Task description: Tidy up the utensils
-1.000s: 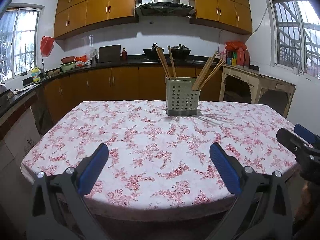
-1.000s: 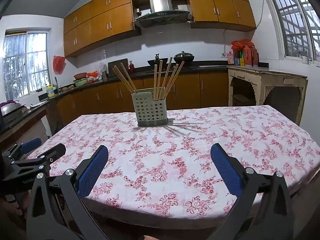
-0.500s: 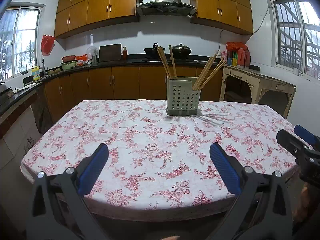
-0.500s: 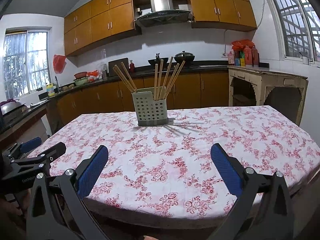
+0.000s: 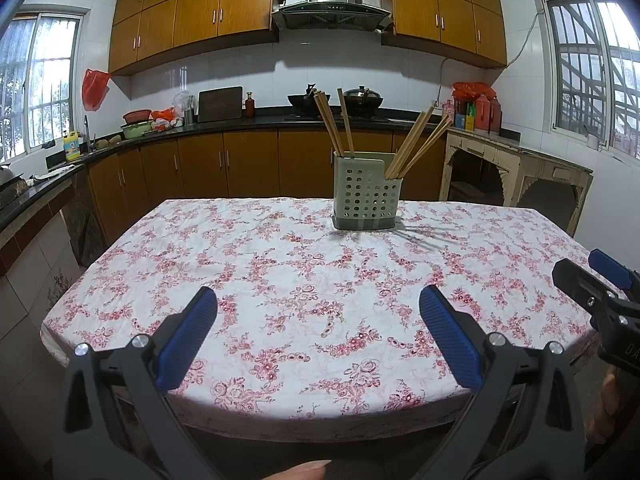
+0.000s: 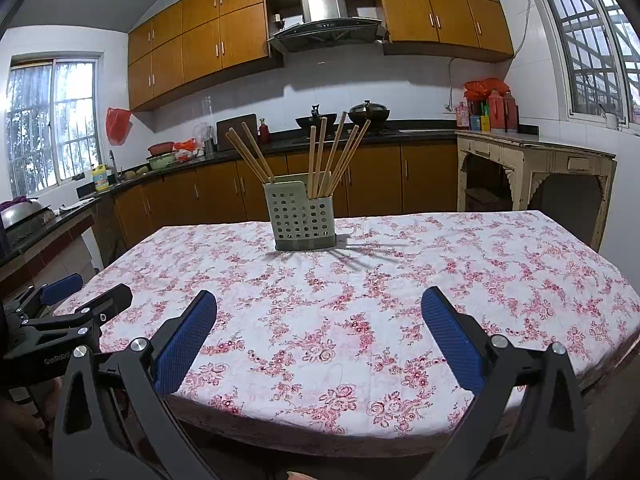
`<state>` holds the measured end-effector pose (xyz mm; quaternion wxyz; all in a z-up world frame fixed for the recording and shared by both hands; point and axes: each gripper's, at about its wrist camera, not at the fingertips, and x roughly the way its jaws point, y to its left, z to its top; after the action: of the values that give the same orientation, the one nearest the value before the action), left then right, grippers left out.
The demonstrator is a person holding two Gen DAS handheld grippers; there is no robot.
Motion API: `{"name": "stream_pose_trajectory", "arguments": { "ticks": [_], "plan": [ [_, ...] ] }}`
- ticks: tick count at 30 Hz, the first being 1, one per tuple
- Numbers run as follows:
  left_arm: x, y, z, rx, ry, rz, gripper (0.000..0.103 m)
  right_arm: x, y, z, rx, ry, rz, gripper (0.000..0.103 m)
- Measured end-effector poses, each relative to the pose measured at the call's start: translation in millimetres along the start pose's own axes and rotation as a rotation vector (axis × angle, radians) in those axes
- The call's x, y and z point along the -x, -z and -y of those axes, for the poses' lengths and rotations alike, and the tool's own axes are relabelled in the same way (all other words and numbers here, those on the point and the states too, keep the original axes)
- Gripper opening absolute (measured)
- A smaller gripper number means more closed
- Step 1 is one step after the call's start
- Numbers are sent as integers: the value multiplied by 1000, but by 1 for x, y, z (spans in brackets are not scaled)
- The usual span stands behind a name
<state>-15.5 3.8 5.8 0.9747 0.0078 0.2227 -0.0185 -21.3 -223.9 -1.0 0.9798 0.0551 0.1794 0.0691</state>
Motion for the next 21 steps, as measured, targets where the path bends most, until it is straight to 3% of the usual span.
{"name": "stream_pose_trajectory", "arguments": {
  "ticks": [21],
  "plan": [
    [0,-1,-1,0,1,-1,99,0,1,1,0,-1,-3,101]
  ]
}}
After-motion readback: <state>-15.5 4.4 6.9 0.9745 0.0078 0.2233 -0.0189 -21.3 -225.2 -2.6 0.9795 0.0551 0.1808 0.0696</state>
